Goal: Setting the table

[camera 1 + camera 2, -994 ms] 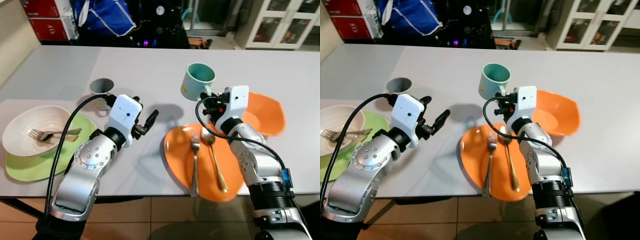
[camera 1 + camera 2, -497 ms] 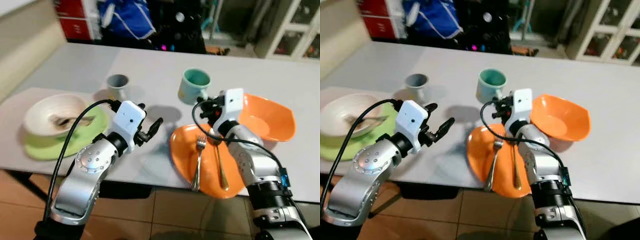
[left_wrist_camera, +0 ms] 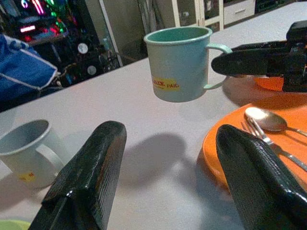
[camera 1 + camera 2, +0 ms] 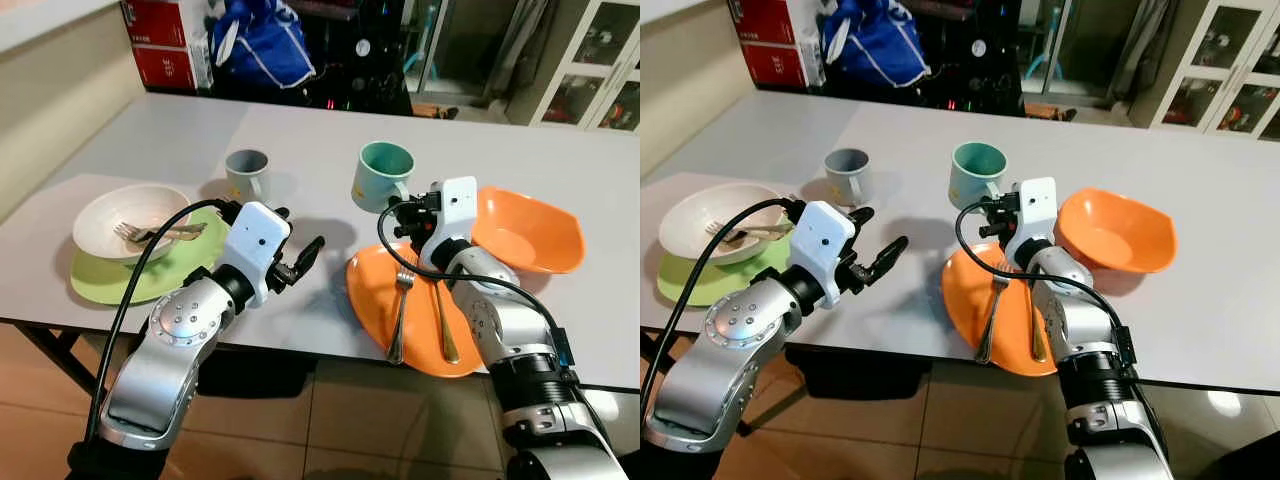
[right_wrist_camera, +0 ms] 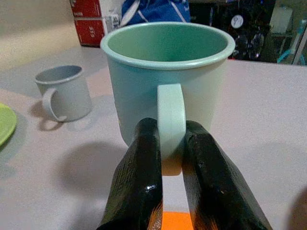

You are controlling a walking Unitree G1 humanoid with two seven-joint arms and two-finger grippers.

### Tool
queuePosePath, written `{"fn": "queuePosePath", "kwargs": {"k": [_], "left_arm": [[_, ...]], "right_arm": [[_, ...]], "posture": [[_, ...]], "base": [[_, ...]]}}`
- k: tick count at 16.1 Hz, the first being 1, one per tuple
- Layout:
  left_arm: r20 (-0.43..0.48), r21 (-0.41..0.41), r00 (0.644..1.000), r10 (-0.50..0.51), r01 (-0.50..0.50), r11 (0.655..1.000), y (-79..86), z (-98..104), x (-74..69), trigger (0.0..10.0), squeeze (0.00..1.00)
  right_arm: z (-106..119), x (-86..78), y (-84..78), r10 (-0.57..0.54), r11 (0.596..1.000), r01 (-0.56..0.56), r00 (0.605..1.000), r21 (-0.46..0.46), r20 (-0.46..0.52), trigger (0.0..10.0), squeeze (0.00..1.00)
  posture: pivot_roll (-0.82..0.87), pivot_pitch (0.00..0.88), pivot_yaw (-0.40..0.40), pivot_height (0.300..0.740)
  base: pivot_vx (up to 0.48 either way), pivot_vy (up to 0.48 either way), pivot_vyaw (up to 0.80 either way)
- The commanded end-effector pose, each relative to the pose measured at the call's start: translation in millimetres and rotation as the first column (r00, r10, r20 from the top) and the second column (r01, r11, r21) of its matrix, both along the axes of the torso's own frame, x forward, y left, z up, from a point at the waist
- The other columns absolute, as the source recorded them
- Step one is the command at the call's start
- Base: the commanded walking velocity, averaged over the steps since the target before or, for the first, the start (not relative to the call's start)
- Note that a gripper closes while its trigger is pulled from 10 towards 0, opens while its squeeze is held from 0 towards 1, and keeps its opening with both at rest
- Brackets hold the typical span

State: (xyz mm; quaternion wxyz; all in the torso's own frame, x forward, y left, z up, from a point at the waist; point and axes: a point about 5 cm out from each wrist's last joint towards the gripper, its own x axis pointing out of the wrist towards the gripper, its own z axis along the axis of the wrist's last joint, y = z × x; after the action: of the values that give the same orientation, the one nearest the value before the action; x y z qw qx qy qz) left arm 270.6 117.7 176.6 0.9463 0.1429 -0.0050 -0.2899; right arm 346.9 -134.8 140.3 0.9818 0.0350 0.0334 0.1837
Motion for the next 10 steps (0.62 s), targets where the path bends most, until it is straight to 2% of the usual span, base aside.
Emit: {"fn": "queuePosePath", "kwargs": {"k": [1, 3, 7, 10], "left_arm": [[0.0, 0.0, 1.0, -0.016, 0.016, 1.0, -1.5, 3, -1.3, 10.0, 0.0], [-0.026, 0.022, 0.999, -0.028, 0.029, 0.999, 0.3, -1, -4.3, 10.0, 0.0], [-0.087, 0.08, 0.995, -0.048, 0.055, 0.995, 5.1, -11, -9.3, 10.0, 0.0], [-0.107, 0.092, 0.993, -0.056, 0.066, 0.994, 5.1, -14, -11.3, 10.0, 0.0]], "right_arm": [[3, 4.6, -4.7, -0.022, 1.0, 0.022, 1.0, -0.008, 0.006, 10.0, 0.0], [-10, 11.7, -7.4, -0.06, 0.997, 0.058, 0.996, -0.041, -0.062, 10.0, 0.0], [-19, 22.1, -5.8, -0.089, 0.994, 0.081, 0.99, -0.079, -0.106, 10.0, 0.0], [-26, 26.2, -3.5, -0.104, 0.991, 0.09, 0.984, -0.097, -0.144, 10.0, 0.0]], "posture": [[-0.04, 0.0, -0.033, 0.74], [-0.03, 0.0, -0.034, 0.74], [-0.03, 0.0, -0.031, 0.74], [-0.03, 0.0, -0.03, 0.74]], "base": [[0.0, 0.0, 0.0], [0.0, 0.0, 0.0], [0.0, 0.0, 0.0], [0.0, 0.0, 0.0]]}}
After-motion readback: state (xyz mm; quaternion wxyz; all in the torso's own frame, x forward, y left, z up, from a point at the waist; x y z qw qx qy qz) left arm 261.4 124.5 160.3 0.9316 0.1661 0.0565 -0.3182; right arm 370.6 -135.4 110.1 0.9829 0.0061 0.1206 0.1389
